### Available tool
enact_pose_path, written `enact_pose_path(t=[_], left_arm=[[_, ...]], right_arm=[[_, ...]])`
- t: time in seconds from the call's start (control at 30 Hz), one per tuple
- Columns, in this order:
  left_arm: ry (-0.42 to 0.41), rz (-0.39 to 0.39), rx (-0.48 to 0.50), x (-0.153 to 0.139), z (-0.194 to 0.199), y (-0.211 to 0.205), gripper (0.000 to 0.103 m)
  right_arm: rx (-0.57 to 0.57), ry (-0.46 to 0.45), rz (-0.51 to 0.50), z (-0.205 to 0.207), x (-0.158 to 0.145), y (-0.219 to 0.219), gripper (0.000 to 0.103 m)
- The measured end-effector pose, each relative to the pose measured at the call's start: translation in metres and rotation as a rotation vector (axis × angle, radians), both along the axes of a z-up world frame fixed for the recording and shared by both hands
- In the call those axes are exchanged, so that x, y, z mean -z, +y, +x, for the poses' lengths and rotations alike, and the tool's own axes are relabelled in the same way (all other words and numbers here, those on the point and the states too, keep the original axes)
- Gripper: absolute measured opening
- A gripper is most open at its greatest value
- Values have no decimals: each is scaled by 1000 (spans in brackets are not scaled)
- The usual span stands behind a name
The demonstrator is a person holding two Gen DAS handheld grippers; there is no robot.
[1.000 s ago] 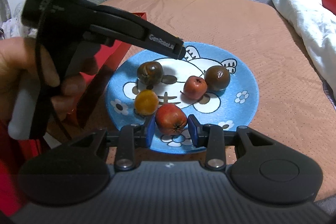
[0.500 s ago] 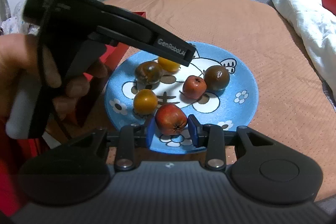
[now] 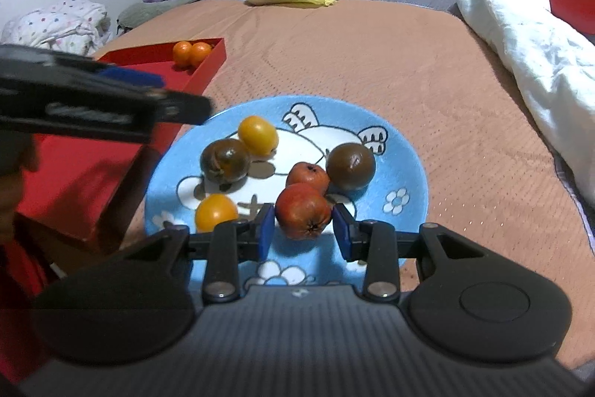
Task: Organize fruits
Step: 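Open the left tool to drop the orange while the right tool releases the tomato, then move both open tools back over the red tray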
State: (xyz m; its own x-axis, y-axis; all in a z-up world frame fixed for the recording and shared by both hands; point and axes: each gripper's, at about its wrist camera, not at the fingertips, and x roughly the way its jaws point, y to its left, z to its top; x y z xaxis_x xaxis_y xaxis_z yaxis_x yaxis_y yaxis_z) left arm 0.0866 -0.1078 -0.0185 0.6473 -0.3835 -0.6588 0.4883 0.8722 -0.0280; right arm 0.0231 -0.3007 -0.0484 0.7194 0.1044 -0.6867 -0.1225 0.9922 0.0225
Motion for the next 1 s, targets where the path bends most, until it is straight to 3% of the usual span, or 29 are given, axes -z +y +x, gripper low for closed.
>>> enact_pose_path(t=[0.13, 0.23, 0.27, 0.53, 0.83, 1.0], left_arm=[[-12, -4, -29, -3, -1, 21, 66], [-15, -12, -61, -6, 1, 36, 66], [-15, -17, -72, -7, 3, 41, 67], [-17, -36, -169, -12, 20, 73, 67], [-4, -41, -292, -6, 45, 106, 67], [5, -51, -313, 0, 68, 114, 65]], right_arm=[[-4, 9, 1, 0, -2, 0, 40], [-4, -7, 5, -4, -7, -3, 61], [-3, -20, 5, -6, -11, -3, 62], [-40, -74, -2, -6, -34, 10, 62], [-178, -105, 6, 25, -43, 65, 62], [-218, -123, 21, 39, -49, 85, 62]])
